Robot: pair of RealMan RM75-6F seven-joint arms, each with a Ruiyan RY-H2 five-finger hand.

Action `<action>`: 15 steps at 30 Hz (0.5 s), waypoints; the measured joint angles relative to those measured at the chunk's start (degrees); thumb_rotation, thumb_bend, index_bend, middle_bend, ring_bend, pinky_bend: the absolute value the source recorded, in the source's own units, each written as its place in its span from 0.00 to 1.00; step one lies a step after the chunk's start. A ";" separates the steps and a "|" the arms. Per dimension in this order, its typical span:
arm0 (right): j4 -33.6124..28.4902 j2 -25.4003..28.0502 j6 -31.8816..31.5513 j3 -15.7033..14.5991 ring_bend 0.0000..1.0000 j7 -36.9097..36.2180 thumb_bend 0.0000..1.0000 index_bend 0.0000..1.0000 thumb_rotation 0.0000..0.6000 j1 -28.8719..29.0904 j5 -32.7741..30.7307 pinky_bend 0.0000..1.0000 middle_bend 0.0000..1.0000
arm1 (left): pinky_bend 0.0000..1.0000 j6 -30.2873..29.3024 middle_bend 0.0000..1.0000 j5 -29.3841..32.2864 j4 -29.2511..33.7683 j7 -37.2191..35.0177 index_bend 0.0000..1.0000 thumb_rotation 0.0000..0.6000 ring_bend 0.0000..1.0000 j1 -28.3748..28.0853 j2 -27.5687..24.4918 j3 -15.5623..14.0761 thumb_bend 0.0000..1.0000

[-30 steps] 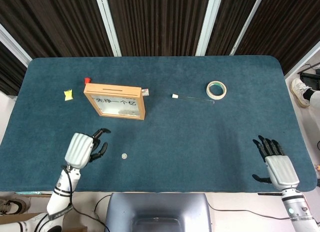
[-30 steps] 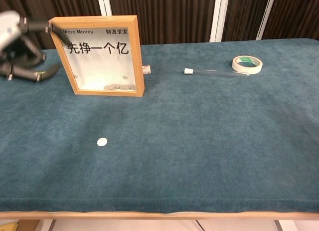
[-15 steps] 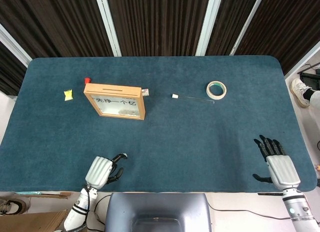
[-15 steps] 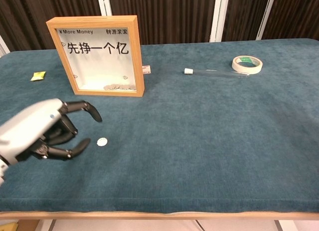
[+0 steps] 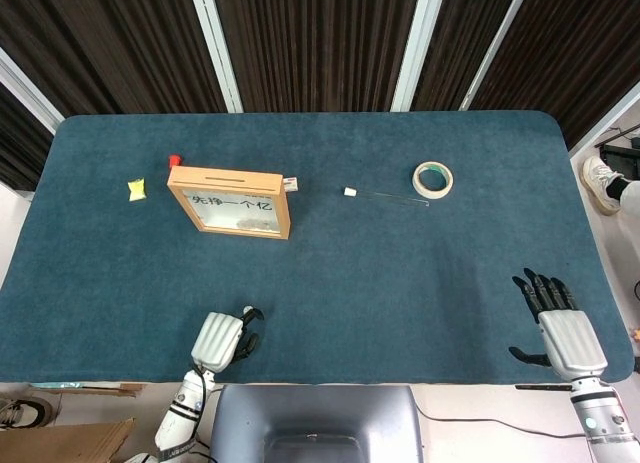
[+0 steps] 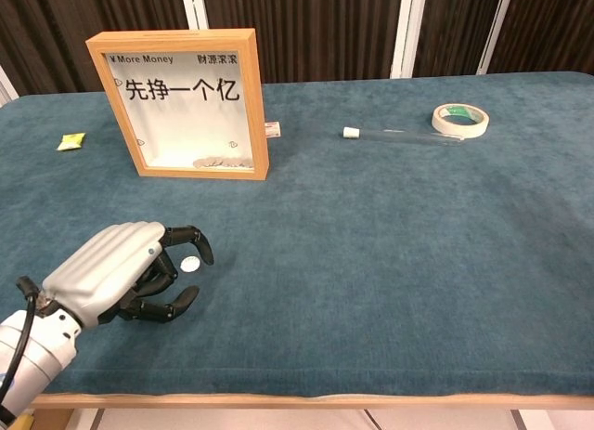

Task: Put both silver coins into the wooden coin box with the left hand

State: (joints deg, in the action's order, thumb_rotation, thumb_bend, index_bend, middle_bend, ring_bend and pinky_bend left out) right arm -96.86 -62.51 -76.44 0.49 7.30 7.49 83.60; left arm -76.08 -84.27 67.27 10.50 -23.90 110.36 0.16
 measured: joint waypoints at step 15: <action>0.04 0.04 -0.06 0.10 0.00 0.00 0.18 0.00 1.00 -0.07 -0.03 0.00 0.00 | 1.00 1.04 1.00 0.24 -10.65 1.15 0.42 1.00 1.00 -0.53 3.13 2.65 0.39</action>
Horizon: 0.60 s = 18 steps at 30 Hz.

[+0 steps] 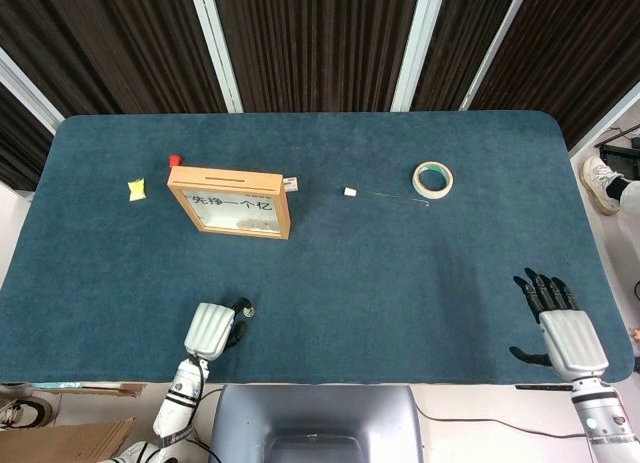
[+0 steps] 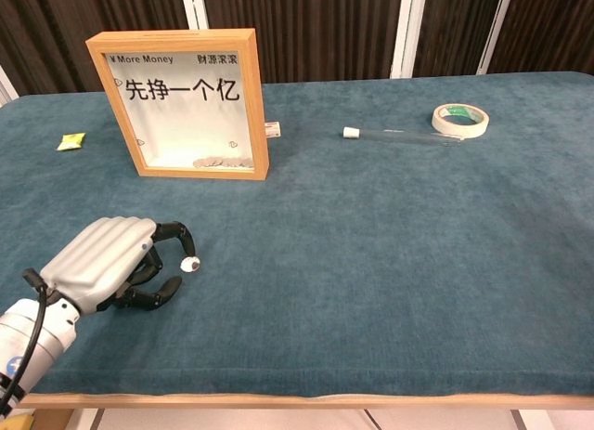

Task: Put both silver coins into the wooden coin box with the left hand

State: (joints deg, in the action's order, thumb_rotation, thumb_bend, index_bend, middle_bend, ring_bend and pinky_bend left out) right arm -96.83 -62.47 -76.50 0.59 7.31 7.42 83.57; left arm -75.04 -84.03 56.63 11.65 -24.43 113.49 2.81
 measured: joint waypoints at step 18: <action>-0.08 0.00 -0.13 0.06 0.00 0.03 0.18 0.00 1.00 -0.08 0.04 0.00 0.00 | 1.00 1.16 1.00 -0.36 -0.74 0.52 0.43 1.00 1.00 -0.22 0.43 0.56 0.39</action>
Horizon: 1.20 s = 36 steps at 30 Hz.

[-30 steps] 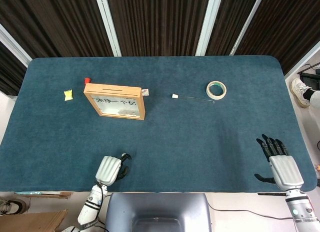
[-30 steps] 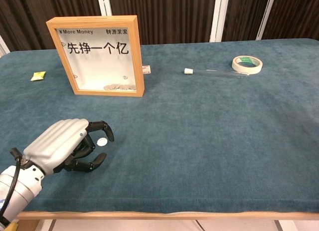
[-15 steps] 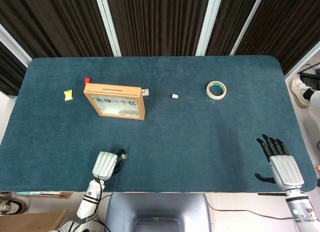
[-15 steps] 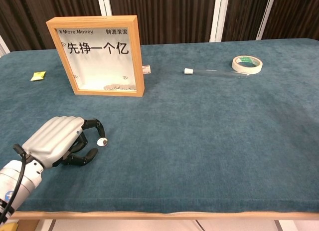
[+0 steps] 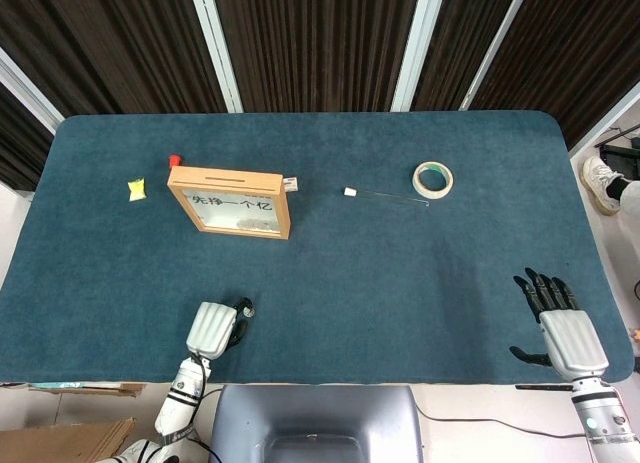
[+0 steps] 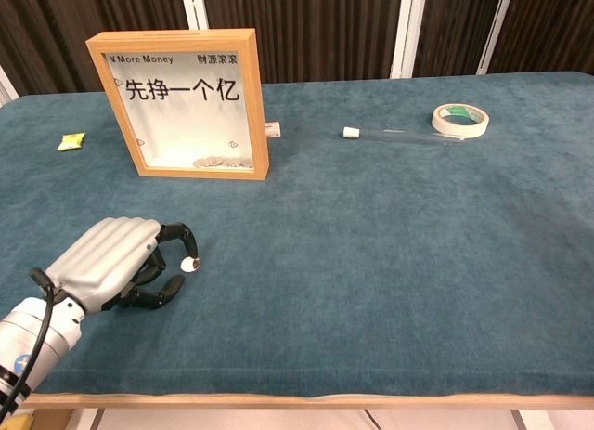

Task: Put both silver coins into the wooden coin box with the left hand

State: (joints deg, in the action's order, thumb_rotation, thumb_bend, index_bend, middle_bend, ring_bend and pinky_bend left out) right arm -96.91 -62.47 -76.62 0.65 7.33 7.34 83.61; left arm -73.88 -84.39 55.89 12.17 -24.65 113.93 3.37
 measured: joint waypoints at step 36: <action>0.00 -0.08 -0.02 0.06 0.00 0.42 0.18 0.00 1.00 -0.05 -0.07 0.00 0.00 | 1.00 1.17 1.00 -0.25 -0.97 -0.19 0.43 1.00 1.00 -0.42 -0.34 0.45 0.39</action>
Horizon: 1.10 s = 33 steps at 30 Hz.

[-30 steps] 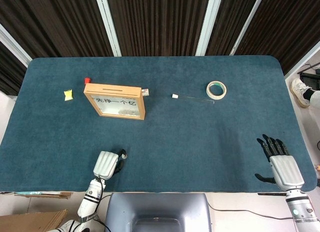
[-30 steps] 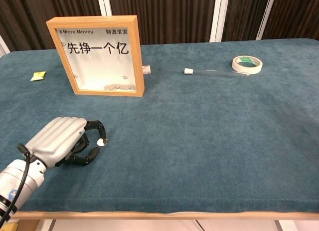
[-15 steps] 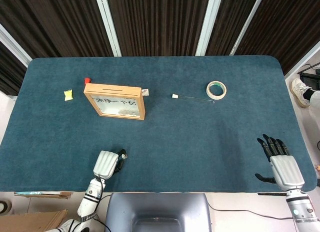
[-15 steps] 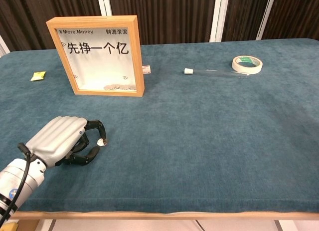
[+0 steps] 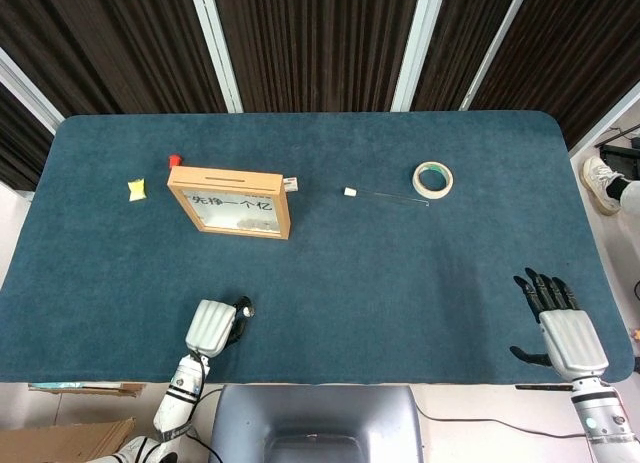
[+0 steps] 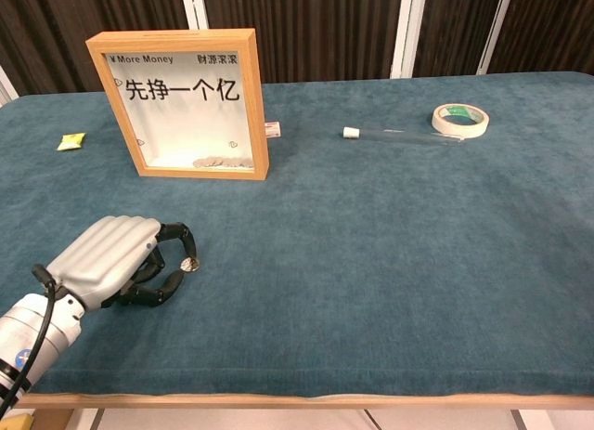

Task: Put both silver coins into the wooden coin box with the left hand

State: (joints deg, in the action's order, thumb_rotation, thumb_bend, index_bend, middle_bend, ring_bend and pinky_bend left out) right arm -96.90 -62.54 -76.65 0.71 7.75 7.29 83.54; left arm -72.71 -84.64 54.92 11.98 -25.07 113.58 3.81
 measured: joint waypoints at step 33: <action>0.16 0.01 0.31 0.11 0.00 0.20 0.18 0.00 1.00 0.06 -0.45 0.00 0.00 | 1.00 0.31 1.00 0.74 -3.22 -1.70 0.52 1.00 1.00 -1.34 1.52 1.98 0.39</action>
State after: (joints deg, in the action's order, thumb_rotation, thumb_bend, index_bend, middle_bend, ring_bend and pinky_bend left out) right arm -96.75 -62.53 -76.33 0.82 7.95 7.36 83.09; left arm -72.40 -83.89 51.70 10.27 -26.41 115.11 5.79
